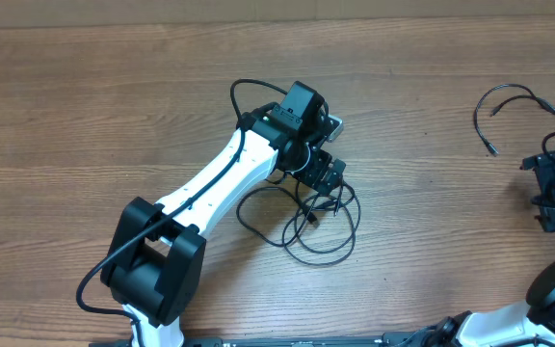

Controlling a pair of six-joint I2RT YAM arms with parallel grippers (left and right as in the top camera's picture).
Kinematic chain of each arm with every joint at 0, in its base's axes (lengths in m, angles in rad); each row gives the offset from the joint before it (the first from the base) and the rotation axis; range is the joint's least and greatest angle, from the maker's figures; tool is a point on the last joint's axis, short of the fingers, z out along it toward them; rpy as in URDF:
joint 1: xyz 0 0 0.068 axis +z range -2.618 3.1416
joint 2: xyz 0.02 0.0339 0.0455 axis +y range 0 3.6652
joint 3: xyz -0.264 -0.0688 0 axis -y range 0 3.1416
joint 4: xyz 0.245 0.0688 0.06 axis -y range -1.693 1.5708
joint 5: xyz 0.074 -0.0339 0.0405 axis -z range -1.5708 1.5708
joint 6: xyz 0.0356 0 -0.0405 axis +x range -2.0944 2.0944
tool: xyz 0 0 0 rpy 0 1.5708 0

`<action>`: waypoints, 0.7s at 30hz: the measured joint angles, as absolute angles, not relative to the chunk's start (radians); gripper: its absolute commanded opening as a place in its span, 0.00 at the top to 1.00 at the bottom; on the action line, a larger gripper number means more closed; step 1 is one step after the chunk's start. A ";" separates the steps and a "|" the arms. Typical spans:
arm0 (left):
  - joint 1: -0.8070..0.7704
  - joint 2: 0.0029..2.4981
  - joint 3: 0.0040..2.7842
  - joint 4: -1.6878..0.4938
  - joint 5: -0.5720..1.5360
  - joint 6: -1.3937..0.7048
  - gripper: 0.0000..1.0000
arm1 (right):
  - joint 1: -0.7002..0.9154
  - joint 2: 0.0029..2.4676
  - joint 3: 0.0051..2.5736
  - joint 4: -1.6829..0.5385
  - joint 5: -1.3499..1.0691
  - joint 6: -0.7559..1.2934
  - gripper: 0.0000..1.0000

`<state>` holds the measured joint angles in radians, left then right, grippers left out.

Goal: Untangle cables

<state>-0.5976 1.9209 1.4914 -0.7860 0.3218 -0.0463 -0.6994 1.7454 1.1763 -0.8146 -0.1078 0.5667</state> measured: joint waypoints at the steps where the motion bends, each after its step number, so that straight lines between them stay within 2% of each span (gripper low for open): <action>1: -0.598 1.921 1.491 -0.786 0.322 -0.046 0.00 | -0.700 1.745 1.176 -0.815 -0.090 0.567 0.00; 8: -0.598 1.921 1.491 -0.786 0.322 -0.046 0.00 | -0.700 1.745 1.176 -0.826 0.038 0.458 0.00; 21: -0.598 1.921 1.491 -0.786 0.322 -0.046 0.00 | -0.700 1.818 1.160 -0.749 0.081 0.181 0.00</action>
